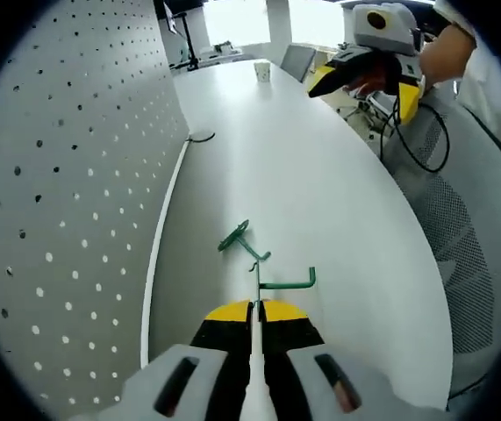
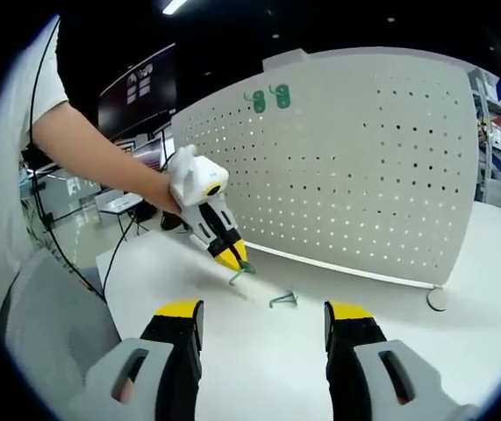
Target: Insert the hook assembly into the mounting plate slot until the hook locks in place.
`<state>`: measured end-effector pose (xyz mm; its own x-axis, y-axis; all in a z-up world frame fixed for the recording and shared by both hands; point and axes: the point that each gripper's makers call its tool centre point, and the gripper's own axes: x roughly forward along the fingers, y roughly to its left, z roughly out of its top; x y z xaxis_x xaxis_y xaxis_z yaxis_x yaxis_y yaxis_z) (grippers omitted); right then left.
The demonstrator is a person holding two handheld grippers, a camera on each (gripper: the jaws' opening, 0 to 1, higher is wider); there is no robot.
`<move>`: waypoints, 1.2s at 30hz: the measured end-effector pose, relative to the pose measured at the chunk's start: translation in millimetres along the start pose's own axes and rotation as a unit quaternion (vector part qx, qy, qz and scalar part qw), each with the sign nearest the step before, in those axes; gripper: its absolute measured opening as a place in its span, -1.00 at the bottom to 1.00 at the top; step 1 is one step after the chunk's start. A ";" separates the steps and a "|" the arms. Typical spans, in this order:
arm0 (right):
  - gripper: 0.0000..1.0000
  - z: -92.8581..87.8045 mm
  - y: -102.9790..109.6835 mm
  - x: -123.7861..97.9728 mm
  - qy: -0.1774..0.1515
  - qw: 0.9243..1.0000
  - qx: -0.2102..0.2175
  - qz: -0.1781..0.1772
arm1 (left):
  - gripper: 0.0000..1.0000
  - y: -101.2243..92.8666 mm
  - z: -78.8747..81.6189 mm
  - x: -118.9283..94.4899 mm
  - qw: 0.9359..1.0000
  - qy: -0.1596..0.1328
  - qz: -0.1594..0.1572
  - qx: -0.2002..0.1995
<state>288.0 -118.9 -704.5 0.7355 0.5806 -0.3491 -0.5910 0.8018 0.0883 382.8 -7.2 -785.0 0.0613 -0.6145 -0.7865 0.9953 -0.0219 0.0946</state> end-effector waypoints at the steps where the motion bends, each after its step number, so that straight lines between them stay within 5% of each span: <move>1: 0.08 0.6 0.3 -0.3 -0.001 1.000 0.000 0.000 | -0.95 0.0 -0.4 -0.7 1.000 -0.001 0.004 0.002; 12: 0.08 5.5 0.4 -1.8 -0.010 1.000 -0.004 -0.001 | -0.96 3.9 11.9 -15.0 0.998 -0.050 0.037 -0.031; 24: 0.08 11.8 3.3 -2.8 -0.022 1.000 -0.011 0.002 | -0.96 10.3 37.6 -41.7 0.986 -0.118 0.103 -0.050; 36: 0.09 19.7 8.7 -3.9 -0.040 0.999 -0.011 0.014 | -0.96 12.0 59.1 -69.6 0.961 -0.202 0.161 -0.100</move>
<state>286.4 -111.3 -684.0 0.7423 0.6127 -0.2713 -0.6182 0.7824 0.0755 386.0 -11.3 -693.1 0.3743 -0.8208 -0.4314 0.9267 0.3473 0.1432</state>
